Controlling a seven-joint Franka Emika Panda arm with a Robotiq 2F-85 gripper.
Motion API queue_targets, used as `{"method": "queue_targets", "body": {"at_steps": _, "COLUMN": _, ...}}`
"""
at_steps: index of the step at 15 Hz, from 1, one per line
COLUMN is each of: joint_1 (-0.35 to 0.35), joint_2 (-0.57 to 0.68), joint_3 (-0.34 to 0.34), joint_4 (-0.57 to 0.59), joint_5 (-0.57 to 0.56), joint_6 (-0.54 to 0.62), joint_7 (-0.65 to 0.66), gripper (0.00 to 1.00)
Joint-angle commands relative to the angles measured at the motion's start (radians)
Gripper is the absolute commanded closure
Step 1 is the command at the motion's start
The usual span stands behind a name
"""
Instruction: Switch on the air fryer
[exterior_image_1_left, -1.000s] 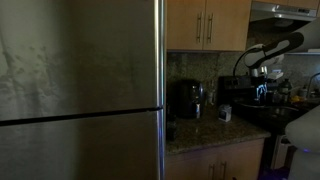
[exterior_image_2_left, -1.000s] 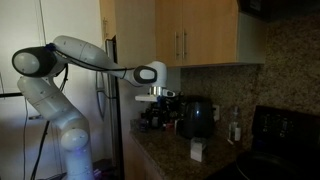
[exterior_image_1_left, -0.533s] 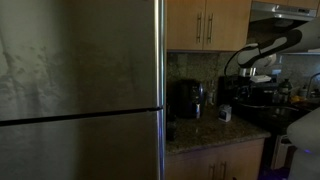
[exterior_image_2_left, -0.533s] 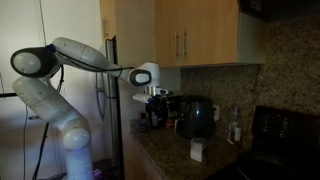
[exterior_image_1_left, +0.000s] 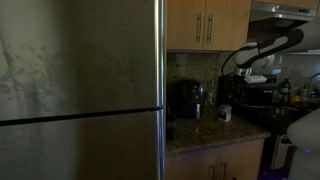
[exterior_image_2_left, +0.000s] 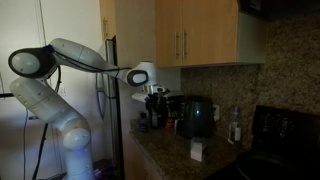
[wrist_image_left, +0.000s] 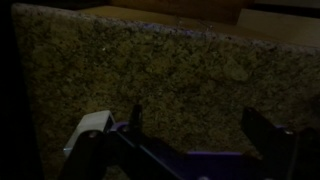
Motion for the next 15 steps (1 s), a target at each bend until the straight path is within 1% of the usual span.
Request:
{"method": "queue_targets", "body": {"at_steps": 1, "joint_1": 0.011, "joint_2": 0.015, "joint_3": 0.017, "joint_4": -0.019, "joint_5": 0.04, "joint_6": 0.081, "joint_7": 0.03, "gripper": 0.0}}
{"method": "queue_targets", "body": {"at_steps": 3, "joint_1": 0.027, "joint_2": 0.025, "joint_3": 0.034, "joint_4": -0.034, "joint_5": 0.088, "joint_6": 0.187, "joint_7": 0.072, "gripper": 0.0}}
{"method": "queue_targets", "body": {"at_steps": 5, "joint_1": 0.041, "joint_2": 0.034, "joint_3": 0.051, "joint_4": -0.052, "joint_5": 0.125, "joint_6": 0.319, "joint_7": 0.111, "gripper": 0.0}}
{"method": "queue_targets", "body": {"at_steps": 7, "joint_1": 0.035, "joint_2": 0.059, "joint_3": 0.078, "joint_4": -0.062, "joint_5": 0.126, "joint_6": 0.443, "joint_7": 0.16, "gripper": 0.0}}
{"method": "queue_targets", "body": {"at_steps": 8, "joint_1": 0.024, "joint_2": 0.073, "joint_3": 0.087, "joint_4": -0.061, "joint_5": 0.107, "joint_6": 0.478, "joint_7": 0.176, "gripper": 0.0}}
{"method": "queue_targets", "body": {"at_steps": 9, "joint_1": 0.024, "joint_2": 0.081, "joint_3": 0.083, "joint_4": -0.054, "joint_5": 0.109, "joint_6": 0.459, "joint_7": 0.182, "gripper": 0.0}}
{"method": "queue_targets", "body": {"at_steps": 10, "joint_1": 0.035, "joint_2": 0.055, "joint_3": 0.077, "joint_4": -0.053, "joint_5": 0.112, "joint_6": 0.427, "joint_7": 0.163, "gripper": 0.0}}
{"method": "queue_targets", "body": {"at_steps": 14, "joint_1": 0.032, "joint_2": 0.07, "joint_3": 0.079, "joint_4": -0.053, "joint_5": 0.112, "joint_6": 0.439, "joint_7": 0.174, "gripper": 0.0}}
{"method": "queue_targets", "body": {"at_steps": 15, "joint_1": 0.02, "joint_2": 0.091, "joint_3": 0.096, "joint_4": -0.058, "joint_5": 0.097, "joint_6": 0.5, "joint_7": 0.2, "gripper": 0.0}}
